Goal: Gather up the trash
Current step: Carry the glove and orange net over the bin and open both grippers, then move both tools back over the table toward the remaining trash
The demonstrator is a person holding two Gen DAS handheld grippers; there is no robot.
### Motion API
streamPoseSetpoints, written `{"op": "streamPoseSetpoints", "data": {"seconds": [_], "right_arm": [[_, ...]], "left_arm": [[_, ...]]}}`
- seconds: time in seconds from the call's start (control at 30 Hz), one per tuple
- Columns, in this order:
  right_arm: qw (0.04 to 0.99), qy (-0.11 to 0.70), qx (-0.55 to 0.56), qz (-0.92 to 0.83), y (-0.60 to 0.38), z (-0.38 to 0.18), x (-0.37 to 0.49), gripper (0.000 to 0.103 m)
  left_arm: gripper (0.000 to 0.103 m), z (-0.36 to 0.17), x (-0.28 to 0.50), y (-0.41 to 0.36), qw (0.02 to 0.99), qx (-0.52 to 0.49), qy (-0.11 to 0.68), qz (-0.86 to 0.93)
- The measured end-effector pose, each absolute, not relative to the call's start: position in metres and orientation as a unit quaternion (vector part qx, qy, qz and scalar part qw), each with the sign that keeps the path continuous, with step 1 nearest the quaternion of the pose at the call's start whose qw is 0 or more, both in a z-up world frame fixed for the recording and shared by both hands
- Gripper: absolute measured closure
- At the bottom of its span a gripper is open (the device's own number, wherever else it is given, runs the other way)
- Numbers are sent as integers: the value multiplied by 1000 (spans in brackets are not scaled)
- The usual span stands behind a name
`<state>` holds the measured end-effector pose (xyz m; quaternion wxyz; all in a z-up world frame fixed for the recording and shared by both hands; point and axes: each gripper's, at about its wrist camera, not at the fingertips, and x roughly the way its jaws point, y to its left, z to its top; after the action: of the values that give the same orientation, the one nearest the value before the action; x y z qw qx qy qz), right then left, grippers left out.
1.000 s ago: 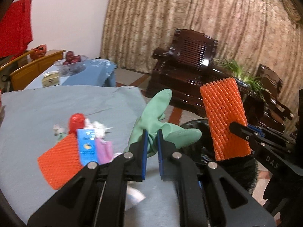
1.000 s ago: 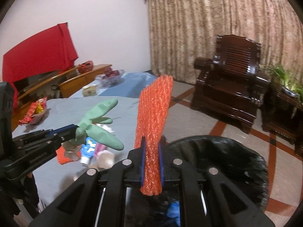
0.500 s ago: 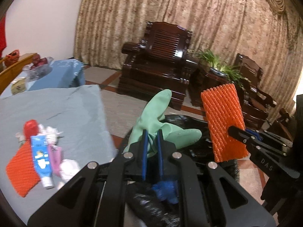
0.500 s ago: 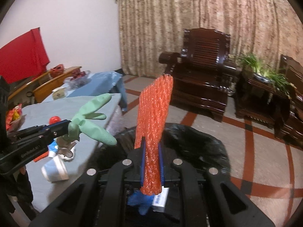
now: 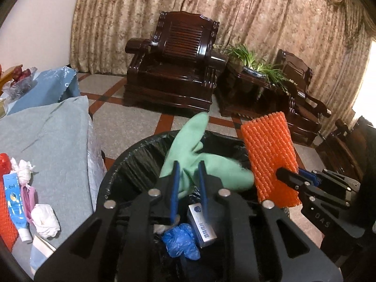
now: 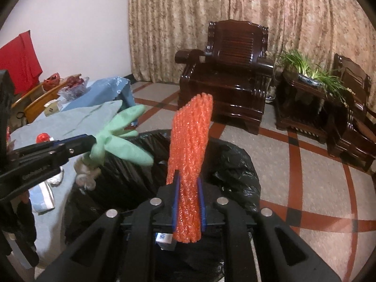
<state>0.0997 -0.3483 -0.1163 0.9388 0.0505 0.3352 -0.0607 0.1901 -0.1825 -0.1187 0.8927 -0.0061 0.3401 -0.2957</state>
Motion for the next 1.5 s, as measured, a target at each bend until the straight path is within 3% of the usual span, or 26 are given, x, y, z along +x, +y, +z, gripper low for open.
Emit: {"op": "streamPoseSetpoints", "data": {"seconds": [0.07,0.13,0.2,0.23,0.3,0.33,0.47,1.0,1.5], "right_arm": [[937,339,52,-65,-350,-120,100,70],[937,338,52,-68,-349,-122,99,61],[938,335,51,-68,-347,-122,98,44],[940,331,49,-71,-345,-120,97,25],[943,320,43,-77,-339,-117,95,7],[945,315,40,-76,-335,-115,94,6],[950,306,25,-61,-324,-107,99,6],[954,293,21,61,-211,-102,120,6],[935,305,0,179,-101,-122,121,6]], "left_arm": [[76,-121,192,-180,892,-8,344,-293],[66,-120,194,-175,893,-15,346,-288],[57,-118,195,-163,897,-21,345,-276],[45,-117,195,-158,900,-23,342,-270],[28,-113,195,-140,909,-31,332,-252],[21,-111,194,-134,911,-34,329,-246],[12,-101,191,-94,924,-47,317,-208],[12,-97,150,61,948,-57,309,-44],[12,-118,125,141,947,-41,318,29]]}}
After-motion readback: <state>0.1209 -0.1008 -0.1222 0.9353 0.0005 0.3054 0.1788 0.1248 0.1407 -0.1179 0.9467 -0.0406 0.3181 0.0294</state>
